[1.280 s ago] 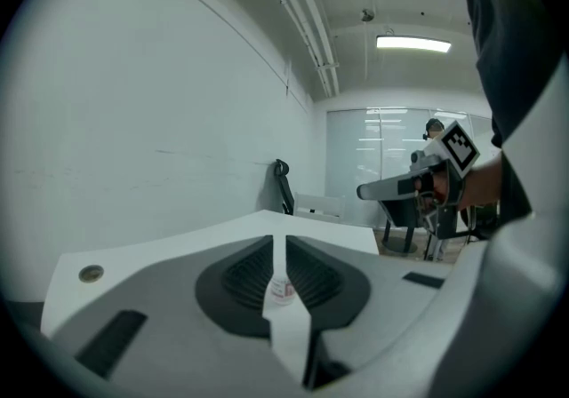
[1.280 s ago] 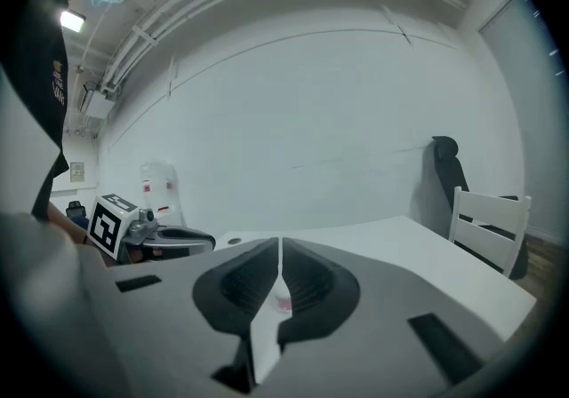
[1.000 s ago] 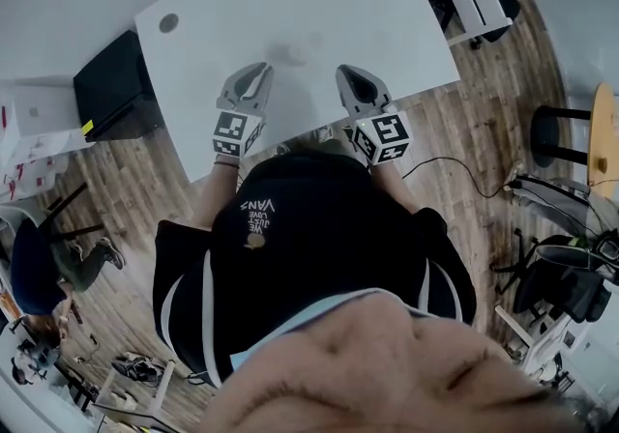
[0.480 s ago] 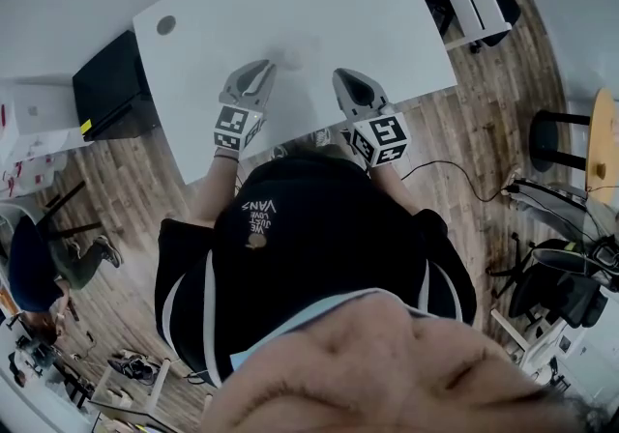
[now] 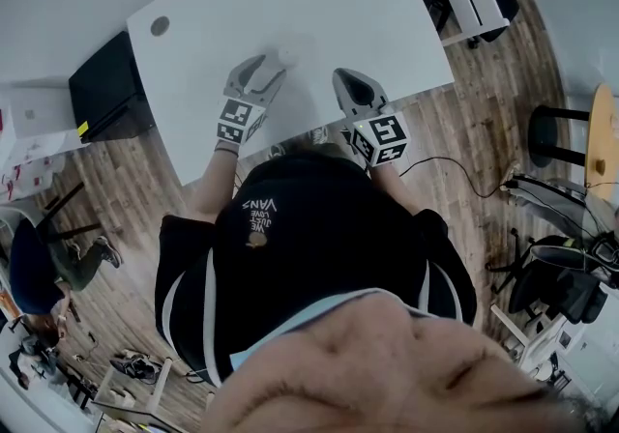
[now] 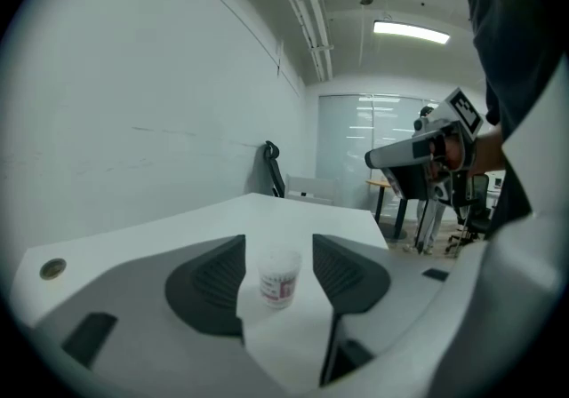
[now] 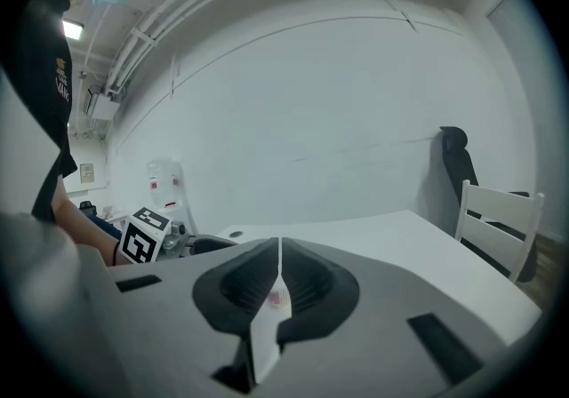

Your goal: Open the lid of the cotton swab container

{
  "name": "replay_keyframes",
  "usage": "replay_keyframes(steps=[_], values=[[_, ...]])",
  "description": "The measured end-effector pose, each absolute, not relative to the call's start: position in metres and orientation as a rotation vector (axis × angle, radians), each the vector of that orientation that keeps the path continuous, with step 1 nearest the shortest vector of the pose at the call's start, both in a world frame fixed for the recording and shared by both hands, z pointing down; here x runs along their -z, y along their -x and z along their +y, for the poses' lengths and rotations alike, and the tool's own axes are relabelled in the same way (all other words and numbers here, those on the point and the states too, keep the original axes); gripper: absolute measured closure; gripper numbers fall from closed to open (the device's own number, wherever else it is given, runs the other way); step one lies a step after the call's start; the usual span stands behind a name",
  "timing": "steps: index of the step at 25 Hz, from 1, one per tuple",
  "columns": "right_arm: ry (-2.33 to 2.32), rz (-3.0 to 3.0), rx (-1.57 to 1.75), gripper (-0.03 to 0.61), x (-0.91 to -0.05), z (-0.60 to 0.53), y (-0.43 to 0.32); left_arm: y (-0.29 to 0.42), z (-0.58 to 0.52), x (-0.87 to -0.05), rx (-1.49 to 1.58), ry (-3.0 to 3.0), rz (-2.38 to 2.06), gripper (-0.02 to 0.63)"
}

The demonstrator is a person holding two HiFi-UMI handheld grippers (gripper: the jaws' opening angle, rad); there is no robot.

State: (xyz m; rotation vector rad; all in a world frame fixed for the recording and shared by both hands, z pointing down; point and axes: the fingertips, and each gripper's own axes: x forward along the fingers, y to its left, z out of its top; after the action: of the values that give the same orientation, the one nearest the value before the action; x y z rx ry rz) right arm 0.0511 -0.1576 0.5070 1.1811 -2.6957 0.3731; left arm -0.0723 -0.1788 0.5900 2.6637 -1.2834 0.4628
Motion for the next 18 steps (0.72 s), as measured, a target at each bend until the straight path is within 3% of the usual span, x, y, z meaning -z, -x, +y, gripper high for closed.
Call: replay_keyframes(steps=[9, 18], values=[[-1.193, -2.682, -0.386, 0.565, -0.511, -0.163, -0.062, 0.060, -0.189, -0.621, -0.547, -2.616, -1.219, 0.345], [-1.198, -2.663, -0.416, 0.565, -0.518, -0.167, -0.069, 0.049, -0.196, -0.650, -0.628, -2.578, -1.180, 0.337]])
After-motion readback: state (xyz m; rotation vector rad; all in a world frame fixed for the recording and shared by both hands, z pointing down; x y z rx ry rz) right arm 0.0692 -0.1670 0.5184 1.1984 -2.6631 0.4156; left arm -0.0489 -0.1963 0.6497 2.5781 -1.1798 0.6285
